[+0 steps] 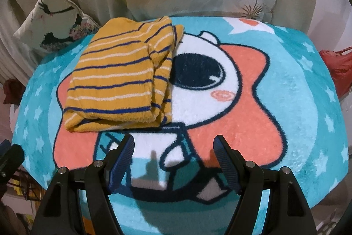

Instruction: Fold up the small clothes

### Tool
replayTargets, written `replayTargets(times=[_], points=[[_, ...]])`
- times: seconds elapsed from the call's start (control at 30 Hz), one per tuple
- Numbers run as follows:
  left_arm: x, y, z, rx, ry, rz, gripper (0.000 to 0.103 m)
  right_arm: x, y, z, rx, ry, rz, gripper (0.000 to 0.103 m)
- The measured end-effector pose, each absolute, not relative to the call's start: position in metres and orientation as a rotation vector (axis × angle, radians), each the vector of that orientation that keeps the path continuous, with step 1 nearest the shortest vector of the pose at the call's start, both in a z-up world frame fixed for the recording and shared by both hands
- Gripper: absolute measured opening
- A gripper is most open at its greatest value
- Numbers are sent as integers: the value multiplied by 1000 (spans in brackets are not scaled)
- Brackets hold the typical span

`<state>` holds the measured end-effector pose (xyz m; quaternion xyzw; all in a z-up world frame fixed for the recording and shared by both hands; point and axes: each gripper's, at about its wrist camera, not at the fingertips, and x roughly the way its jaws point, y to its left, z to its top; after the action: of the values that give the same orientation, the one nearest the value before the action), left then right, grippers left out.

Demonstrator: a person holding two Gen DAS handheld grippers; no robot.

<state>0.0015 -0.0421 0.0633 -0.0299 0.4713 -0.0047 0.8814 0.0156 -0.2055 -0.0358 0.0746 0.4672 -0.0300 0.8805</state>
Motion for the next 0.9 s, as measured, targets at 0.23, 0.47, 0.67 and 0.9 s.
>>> replayTargets(times=[0.23, 0.47, 0.67, 0.9], points=[[9, -38, 52, -80, 1034, 2, 103, 20, -199, -38, 124, 977, -53, 79], [13, -37, 50, -84, 1044, 6, 103, 26, -196, -40, 94, 981, -60, 79], [17, -37, 45, -93, 1064, 10, 103, 30, -195, -39, 90, 978, -65, 79], [23, -39, 39, -99, 1089, 4, 103, 35, -193, -41, 72, 982, -57, 79]])
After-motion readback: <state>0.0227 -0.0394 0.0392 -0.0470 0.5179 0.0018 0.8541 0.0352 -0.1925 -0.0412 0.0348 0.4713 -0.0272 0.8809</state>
